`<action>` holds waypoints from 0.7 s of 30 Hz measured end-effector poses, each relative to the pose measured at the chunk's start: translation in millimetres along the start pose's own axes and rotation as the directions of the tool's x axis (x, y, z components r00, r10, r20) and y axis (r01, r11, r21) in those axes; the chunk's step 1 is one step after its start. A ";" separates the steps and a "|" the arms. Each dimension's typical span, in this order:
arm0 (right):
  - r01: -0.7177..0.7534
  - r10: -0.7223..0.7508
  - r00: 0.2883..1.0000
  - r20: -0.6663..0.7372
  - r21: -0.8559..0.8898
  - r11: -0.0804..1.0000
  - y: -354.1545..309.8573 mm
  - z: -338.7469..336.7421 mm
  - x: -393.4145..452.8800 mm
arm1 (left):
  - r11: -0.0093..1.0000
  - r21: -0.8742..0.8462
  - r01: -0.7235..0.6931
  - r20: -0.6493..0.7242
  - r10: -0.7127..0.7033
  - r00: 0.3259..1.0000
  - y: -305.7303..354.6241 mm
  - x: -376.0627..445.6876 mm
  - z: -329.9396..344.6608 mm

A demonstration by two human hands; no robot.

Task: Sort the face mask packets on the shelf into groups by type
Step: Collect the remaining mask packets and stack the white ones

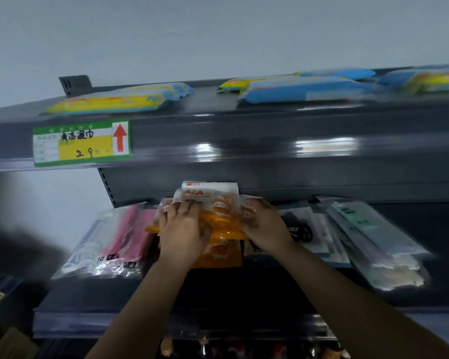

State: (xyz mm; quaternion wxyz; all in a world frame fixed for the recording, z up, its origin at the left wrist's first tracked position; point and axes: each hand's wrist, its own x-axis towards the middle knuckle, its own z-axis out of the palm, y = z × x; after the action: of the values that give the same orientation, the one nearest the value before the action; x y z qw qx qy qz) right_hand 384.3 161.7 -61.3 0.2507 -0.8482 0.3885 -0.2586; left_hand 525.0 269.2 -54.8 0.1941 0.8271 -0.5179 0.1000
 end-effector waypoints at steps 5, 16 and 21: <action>0.051 -0.049 0.999 0.014 -0.321 0.946 31.6 -30.5 -17.8 | 0.987 0.079 -0.142 0.049 0.139 0.989 54.8 -5.7 8.9; 0.040 0.028 0.995 0.101 -0.607 0.794 135.7 -119.5 -50.1 | 0.966 0.091 -0.244 0.190 0.224 0.956 187.0 -18.2 57.7; -0.022 0.081 0.993 0.081 -0.561 0.828 180.1 -156.3 -59.2 | 0.967 0.071 -0.246 0.237 0.223 0.946 237.9 -23.1 75.5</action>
State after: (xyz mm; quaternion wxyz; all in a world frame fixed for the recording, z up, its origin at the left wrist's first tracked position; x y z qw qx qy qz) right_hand 156.6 70.2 -72.8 0.0179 -0.8856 0.4565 -0.0835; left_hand 299.0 163.7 -79.8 0.0788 0.7742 -0.6257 0.0530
